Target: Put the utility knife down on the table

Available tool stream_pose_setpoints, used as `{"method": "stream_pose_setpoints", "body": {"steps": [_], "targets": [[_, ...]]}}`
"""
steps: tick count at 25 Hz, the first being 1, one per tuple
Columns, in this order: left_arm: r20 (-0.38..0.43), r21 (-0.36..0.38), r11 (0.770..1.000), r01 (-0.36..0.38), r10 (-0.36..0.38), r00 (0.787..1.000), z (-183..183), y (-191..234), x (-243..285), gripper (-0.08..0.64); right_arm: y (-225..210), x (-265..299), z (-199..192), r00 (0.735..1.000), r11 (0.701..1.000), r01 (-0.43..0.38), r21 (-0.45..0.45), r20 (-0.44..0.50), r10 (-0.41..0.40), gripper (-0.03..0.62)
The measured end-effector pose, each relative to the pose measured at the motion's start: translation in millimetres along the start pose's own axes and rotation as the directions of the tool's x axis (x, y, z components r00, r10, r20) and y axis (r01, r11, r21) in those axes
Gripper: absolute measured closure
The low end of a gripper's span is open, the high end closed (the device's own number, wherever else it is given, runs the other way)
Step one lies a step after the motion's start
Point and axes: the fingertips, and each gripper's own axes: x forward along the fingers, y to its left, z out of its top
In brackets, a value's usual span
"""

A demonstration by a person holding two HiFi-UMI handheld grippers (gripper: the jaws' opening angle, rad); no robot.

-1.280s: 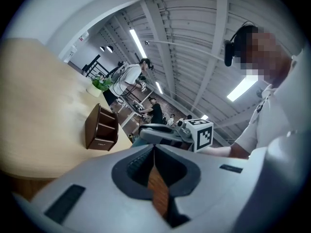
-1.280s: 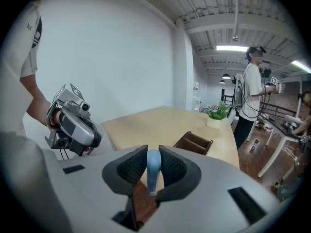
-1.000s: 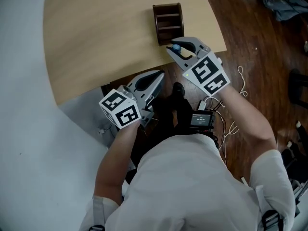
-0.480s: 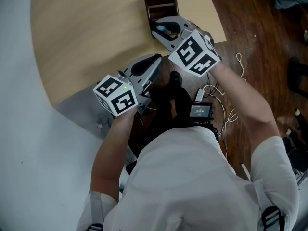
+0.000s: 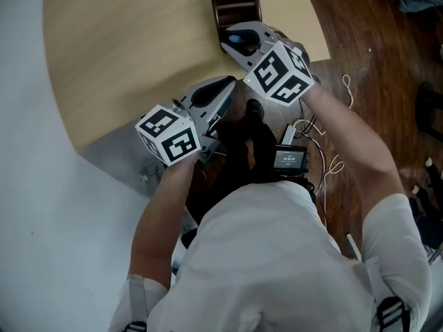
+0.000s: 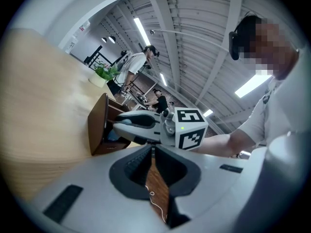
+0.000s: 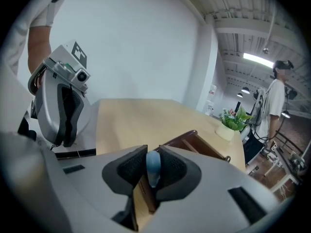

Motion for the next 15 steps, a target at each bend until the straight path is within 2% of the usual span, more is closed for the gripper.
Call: {"method": "stream_pose_setpoints", "body": {"steps": [5,10,15], "targets": [[-0.005,-0.010,1.000,-0.003,0.003,1.000,-4.2,2.8,1.2,0.557,6.4,-2.4,-16.3,1.000,0.999,0.012,0.038,-0.026,-0.011,0.518],[-0.007,-0.011,1.000,0.001,-0.001,1.000,-3.5,2.7,4.4,0.557,4.8,-3.0,-24.6,0.998,0.999,0.034,0.043,-0.060,-0.031,0.518],[-0.006,-0.012,1.000,0.009,-0.009,1.000,-3.7,1.6,4.6,0.557,12.0,5.0,-29.6,0.995,1.000,0.018,0.026,-0.099,-0.015,0.517]]}}
